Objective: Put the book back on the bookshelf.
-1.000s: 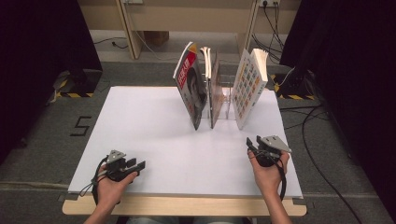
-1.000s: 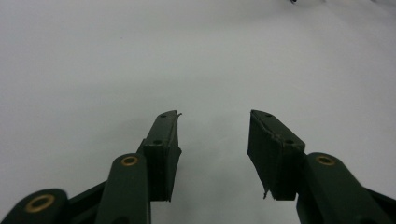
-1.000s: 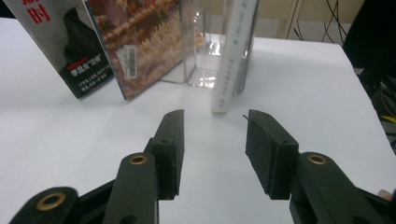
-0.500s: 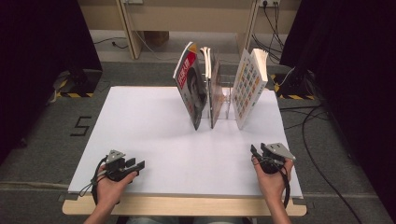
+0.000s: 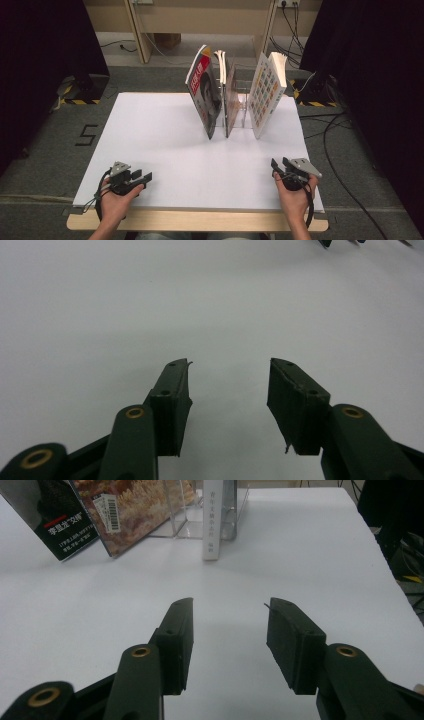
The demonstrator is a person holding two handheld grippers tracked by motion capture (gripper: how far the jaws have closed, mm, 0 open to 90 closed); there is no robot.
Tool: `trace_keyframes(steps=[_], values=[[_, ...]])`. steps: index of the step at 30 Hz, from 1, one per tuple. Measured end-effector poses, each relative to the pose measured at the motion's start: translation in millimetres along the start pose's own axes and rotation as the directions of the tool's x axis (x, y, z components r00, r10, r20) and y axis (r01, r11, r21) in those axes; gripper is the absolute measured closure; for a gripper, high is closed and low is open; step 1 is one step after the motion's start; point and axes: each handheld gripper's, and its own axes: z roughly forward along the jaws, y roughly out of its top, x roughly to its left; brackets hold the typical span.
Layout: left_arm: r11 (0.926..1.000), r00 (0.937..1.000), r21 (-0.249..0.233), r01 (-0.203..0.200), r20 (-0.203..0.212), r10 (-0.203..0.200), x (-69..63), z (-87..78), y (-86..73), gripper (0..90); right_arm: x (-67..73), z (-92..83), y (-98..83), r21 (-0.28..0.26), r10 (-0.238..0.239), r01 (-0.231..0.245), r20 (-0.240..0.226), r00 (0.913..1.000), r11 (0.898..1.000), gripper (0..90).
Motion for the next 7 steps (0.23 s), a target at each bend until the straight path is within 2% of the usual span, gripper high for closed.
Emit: trace_keyframes(steps=[7], values=[[0.9998,0.9999,-0.011,0.015,-0.008,-0.015,2.4,-0.4,-0.2,47.4,1.1,-1.2,-3.6,0.014,0.015,-0.015,-0.013,0.9998,1.000,51.7]])
